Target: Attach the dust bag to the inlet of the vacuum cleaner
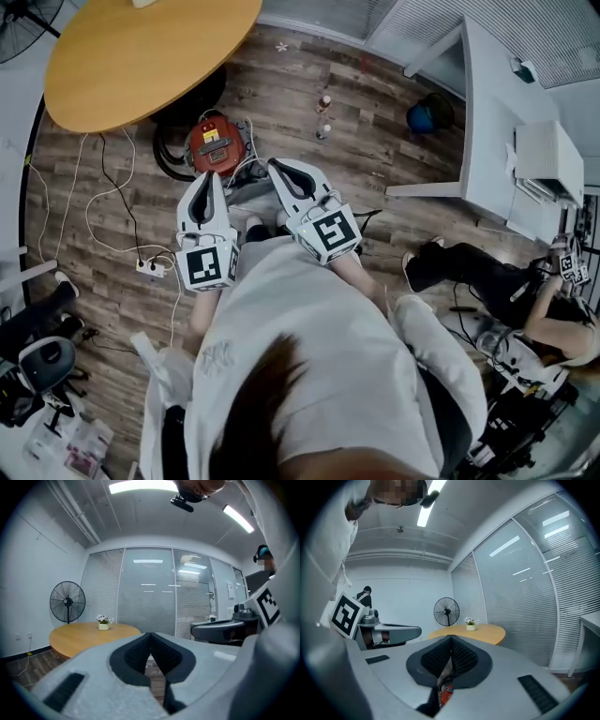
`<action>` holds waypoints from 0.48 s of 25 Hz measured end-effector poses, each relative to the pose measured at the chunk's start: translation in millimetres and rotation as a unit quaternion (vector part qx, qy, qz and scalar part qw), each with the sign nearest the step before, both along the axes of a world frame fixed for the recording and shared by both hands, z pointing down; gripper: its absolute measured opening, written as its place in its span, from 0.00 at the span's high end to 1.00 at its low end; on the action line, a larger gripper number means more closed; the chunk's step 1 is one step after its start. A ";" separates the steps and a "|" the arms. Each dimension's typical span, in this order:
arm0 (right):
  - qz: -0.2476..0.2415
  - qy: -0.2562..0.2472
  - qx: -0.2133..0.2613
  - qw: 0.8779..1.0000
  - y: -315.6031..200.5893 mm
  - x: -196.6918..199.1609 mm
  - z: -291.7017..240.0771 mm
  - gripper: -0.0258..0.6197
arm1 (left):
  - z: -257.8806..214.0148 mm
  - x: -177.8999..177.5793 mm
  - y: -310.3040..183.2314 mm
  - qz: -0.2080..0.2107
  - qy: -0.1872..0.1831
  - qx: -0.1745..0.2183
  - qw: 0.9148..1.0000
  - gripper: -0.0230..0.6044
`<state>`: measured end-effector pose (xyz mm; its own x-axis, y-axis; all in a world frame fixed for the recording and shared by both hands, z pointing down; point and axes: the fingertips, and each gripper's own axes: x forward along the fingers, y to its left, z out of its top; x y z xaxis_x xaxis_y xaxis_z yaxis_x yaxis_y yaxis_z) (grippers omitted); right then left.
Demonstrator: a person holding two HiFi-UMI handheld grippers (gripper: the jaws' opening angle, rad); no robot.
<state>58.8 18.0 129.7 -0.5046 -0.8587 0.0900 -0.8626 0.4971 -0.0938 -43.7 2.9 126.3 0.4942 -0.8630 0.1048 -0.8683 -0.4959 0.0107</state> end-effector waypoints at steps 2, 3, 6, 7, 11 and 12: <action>0.004 0.001 0.001 1.000 -4.4 2.0 0.4 0.95 | -1.0 -2.4 -2.2 -0.003 0.001 0.004 1.000 0.94; 0.003 0.002 0.000 1.000 -4.8 0.9 2.3 0.95 | 0.0 -4.2 -2.7 -0.004 0.001 0.004 1.000 0.94; 0.002 0.003 -0.003 1.000 -6.3 -1.4 6.6 0.95 | 4.3 -6.8 -2.3 -0.006 0.001 0.002 1.000 0.94; 0.001 0.002 -0.003 1.000 -6.6 -1.2 6.8 0.95 | 5.1 -6.1 -1.6 -0.006 0.001 0.002 1.000 0.94; -0.001 0.004 -0.004 1.000 -6.7 -2.8 7.5 0.95 | 7.0 -2.8 1.6 0.001 0.003 0.007 1.000 0.94; -0.002 0.004 -0.003 1.000 -7.4 -4.1 7.7 0.95 | 7.1 -2.6 1.3 0.002 0.003 0.008 1.000 0.94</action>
<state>54.7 10.6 137.4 -0.5070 -0.8561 0.1004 -0.8615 0.4998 -0.0896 -46.2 4.2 133.4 0.4987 -0.8623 0.0883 -0.8660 -0.5000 0.0076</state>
